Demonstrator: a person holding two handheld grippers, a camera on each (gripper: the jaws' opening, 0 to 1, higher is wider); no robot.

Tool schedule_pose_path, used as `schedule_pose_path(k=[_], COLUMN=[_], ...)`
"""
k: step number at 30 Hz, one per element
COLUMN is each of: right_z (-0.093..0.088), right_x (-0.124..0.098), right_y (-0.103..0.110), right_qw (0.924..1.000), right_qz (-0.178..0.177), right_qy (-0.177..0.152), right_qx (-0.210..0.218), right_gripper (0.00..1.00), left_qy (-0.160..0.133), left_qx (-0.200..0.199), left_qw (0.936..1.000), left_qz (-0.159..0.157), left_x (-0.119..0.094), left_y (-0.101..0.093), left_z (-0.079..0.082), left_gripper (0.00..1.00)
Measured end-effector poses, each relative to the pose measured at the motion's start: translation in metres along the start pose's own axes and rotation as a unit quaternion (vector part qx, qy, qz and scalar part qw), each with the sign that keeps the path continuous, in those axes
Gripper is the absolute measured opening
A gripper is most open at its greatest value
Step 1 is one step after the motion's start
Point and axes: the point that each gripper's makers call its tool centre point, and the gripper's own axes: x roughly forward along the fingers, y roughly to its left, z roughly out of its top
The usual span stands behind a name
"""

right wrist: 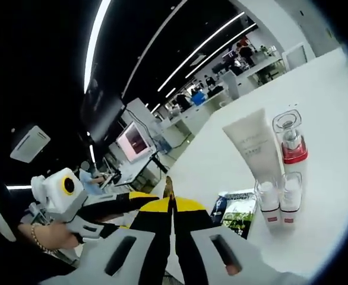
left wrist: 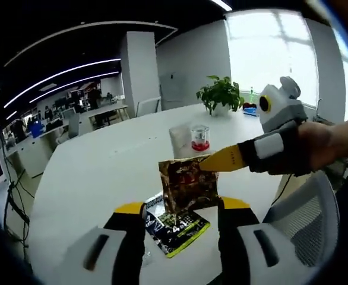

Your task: Arrange the skincare products in the storage area until every visible bottle or jar stands upright without overlapping.

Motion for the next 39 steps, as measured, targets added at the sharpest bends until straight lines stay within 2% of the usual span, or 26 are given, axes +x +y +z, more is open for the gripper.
schedule_pose_path(k=[2, 3, 5, 7, 8, 9, 10, 12, 13, 15, 17, 19, 21, 24, 29, 33, 34, 39], right_z=[-0.002, -0.002, -0.003, 0.001, 0.003, 0.005, 0.006, 0.008, 0.009, 0.009, 0.009, 0.008, 0.007, 0.005, 0.005, 0.005, 0.004, 0.007], right_x=[-0.001, -0.001, -0.001, 0.001, 0.002, 0.004, 0.005, 0.009, 0.011, 0.015, 0.02, 0.024, 0.027, 0.031, 0.033, 0.038, 0.038, 0.046], right_y=[0.001, 0.001, 0.002, 0.007, 0.008, 0.011, 0.013, 0.02, 0.025, 0.028, 0.032, 0.035, 0.039, 0.042, 0.037, 0.027, 0.028, 0.029], right_qw=[1.0, 1.0, 1.0, 0.9998, 0.9997, 0.9994, 0.9993, 0.999, 0.9987, 0.9986, 0.9982, 0.998, 0.9976, 0.9973, 0.9982, 0.9986, 0.9986, 0.9968], right_qz=[0.003, 0.003, 0.006, 0.011, 0.011, 0.018, 0.02, 0.03, 0.039, 0.046, 0.053, 0.061, 0.067, 0.072, 0.059, 0.04, 0.039, 0.028], right_qy=[0.004, 0.005, 0.006, -0.005, -0.01, -0.013, -0.014, -0.017, -0.018, -0.018, -0.018, -0.015, -0.015, -0.013, -0.01, -0.001, -0.001, 0.008], right_qx=[-0.001, -0.002, -0.002, -0.016, -0.021, -0.026, -0.027, -0.028, -0.026, -0.02, -0.019, -0.012, -0.007, -0.002, -0.009, -0.034, -0.035, -0.075], right_gripper=[0.01, 0.01, 0.01, 0.01, 0.01, 0.01, 0.01, 0.01, 0.01, 0.01, 0.01, 0.01, 0.01, 0.01, 0.01, 0.02, 0.02, 0.03], left_qy=[-0.004, -0.012, -0.016, -0.04, -0.053, -0.055, -0.064, -0.069, -0.069, -0.073, -0.079, -0.089, -0.089, -0.079, -0.087, -0.08, -0.079, -0.082], left_qx=[-0.028, -0.06, -0.096, -0.174, -0.234, -0.269, -0.285, -0.272, -0.273, -0.278, -0.277, -0.291, -0.296, -0.288, -0.306, -0.334, -0.353, -0.385], left_qw=[0.9996, 0.9979, 0.9939, 0.98, 0.9651, 0.9551, 0.9487, 0.9529, 0.9521, 0.949, 0.9484, 0.9418, 0.9399, 0.9433, 0.9395, 0.9293, 0.9224, 0.9115], left_qz=[-0.008, -0.022, -0.052, -0.088, -0.105, -0.112, -0.121, -0.115, -0.118, -0.129, -0.133, -0.143, -0.146, -0.145, -0.127, -0.136, -0.134, -0.121], left_x=[-0.002, -0.004, -0.007, -0.01, -0.011, -0.012, -0.014, -0.017, -0.02, -0.024, -0.027, -0.028, -0.027, -0.025, -0.024, -0.026, -0.026, -0.027], left_y=[0.005, 0.005, 0.004, 0.004, 0.005, 0.01, 0.015, 0.023, 0.025, 0.025, 0.023, 0.022, 0.021, 0.018, 0.026, 0.025, 0.027, 0.032], left_z=[-0.001, 0.0, 0.001, 0.006, 0.008, 0.007, 0.006, 0.004, 0.003, 0.007, 0.011, 0.016, 0.016, 0.013, 0.013, 0.013, 0.013, 0.013], left_gripper=[0.54, 0.52, 0.48, 0.44, 0.44, 0.43, 0.41, 0.35, 0.29, 0.23, 0.24, 0.24, 0.23, 0.15, 0.06, 0.02, 0.02, 0.02])
